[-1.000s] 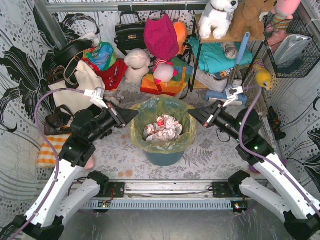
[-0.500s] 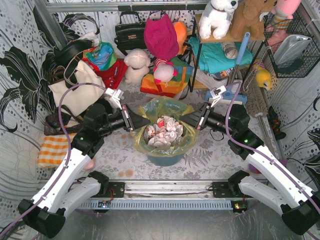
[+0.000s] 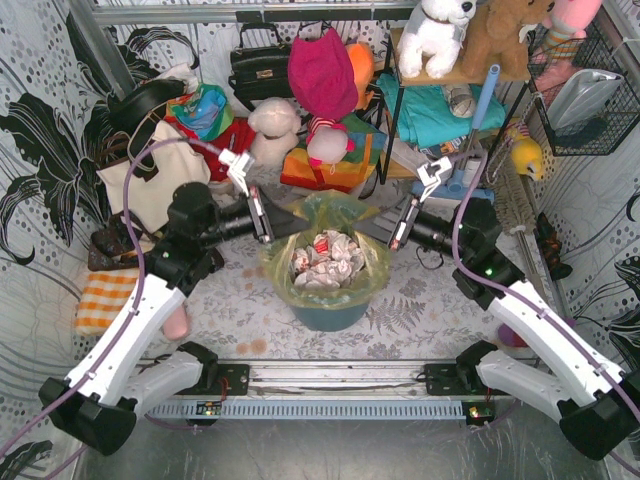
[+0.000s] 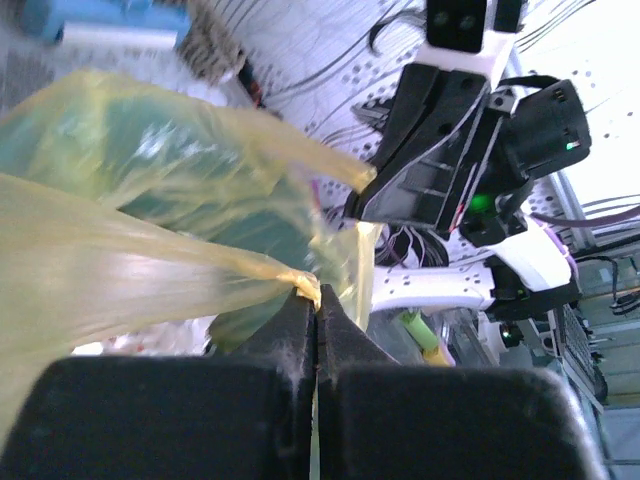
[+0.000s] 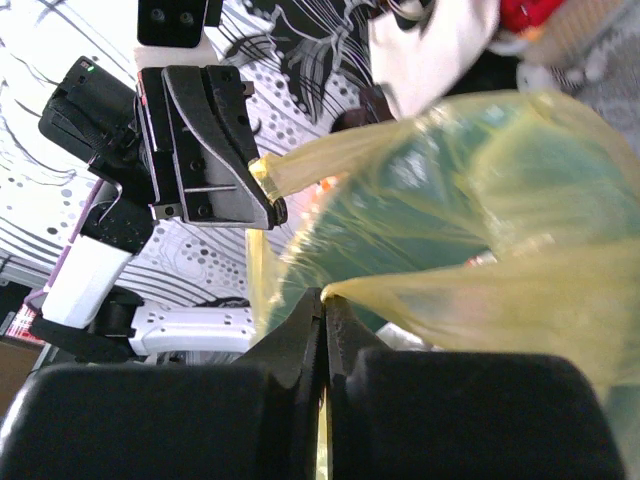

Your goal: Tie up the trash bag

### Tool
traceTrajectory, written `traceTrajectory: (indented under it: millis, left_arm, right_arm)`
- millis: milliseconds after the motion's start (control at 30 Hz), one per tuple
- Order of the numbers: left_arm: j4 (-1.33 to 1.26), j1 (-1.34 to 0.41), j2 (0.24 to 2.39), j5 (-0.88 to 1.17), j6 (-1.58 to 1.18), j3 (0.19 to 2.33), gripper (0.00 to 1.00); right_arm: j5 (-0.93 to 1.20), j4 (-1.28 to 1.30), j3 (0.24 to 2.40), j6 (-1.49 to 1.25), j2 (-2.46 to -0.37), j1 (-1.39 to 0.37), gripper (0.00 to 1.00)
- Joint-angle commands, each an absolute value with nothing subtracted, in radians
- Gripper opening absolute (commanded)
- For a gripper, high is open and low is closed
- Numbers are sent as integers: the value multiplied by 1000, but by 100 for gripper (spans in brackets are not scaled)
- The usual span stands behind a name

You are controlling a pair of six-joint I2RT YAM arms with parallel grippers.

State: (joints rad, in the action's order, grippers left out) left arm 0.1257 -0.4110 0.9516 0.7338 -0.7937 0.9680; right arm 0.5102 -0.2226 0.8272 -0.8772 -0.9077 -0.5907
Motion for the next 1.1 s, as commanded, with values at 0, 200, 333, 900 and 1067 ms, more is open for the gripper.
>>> traceTrajectory:
  millis: [0, 200, 333, 900, 1067]
  left_arm:
    - [-5, -406, 1008, 728, -800, 1161, 0]
    - [27, -407, 1017, 717, -768, 1250, 0]
    - [7, -406, 1003, 715, -791, 1138, 0]
    - [-4, -406, 942, 766, -816, 1159, 0]
    - [-40, -406, 949, 772, -844, 1221, 0]
  right_arm:
    - [547, -368, 1007, -859, -953, -594, 0]
    - [509, -322, 1048, -817, -940, -594, 0]
    - [437, -294, 934, -819, -900, -594, 0]
    - [426, -371, 1005, -820, -994, -594, 0]
    - [411, -359, 1100, -776, -1031, -595, 0]
